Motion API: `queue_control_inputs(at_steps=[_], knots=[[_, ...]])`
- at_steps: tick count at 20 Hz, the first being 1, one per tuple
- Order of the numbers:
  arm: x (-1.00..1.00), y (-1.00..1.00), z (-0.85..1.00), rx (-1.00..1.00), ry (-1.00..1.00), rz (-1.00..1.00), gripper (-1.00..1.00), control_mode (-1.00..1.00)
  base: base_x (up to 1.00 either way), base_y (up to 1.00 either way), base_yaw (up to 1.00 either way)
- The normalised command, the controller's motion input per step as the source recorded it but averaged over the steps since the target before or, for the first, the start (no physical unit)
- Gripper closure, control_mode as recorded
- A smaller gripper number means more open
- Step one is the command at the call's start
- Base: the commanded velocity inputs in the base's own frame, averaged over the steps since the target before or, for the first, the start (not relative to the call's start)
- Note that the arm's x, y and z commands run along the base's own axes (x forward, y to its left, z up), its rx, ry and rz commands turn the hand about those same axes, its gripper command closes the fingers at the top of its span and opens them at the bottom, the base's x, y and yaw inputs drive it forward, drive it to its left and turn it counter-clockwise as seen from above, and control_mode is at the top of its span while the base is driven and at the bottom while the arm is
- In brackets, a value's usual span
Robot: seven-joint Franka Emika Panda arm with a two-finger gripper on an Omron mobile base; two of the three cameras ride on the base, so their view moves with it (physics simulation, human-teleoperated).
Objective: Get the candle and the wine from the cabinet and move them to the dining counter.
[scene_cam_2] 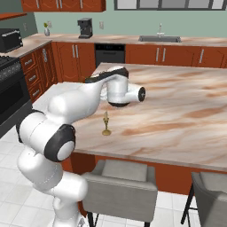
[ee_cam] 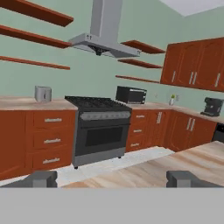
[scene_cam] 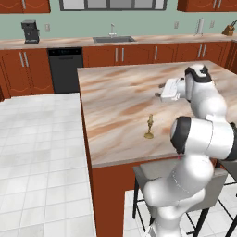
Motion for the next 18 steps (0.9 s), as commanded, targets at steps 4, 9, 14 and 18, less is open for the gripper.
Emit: queue_control_inputs(at_steps=[4,9,14,18], knots=[[-0.72,0.06,0.70,-0.05,0.07,-0.30,-1.00,-1.00,0.00,0.00,0.00],[-0.91,0.06,0.61,-0.04,0.11,-0.36,-1.00,-1.00,0.00,0.00,0.00],[-0.91,0.08,0.61,-0.05,0.15,-0.35,-1.00,-1.00,0.00,0.00,0.00],[-0.92,0.05,0.62,-0.04,0.20,-0.35,-1.00,-1.00,0.00,0.00,0.00]])
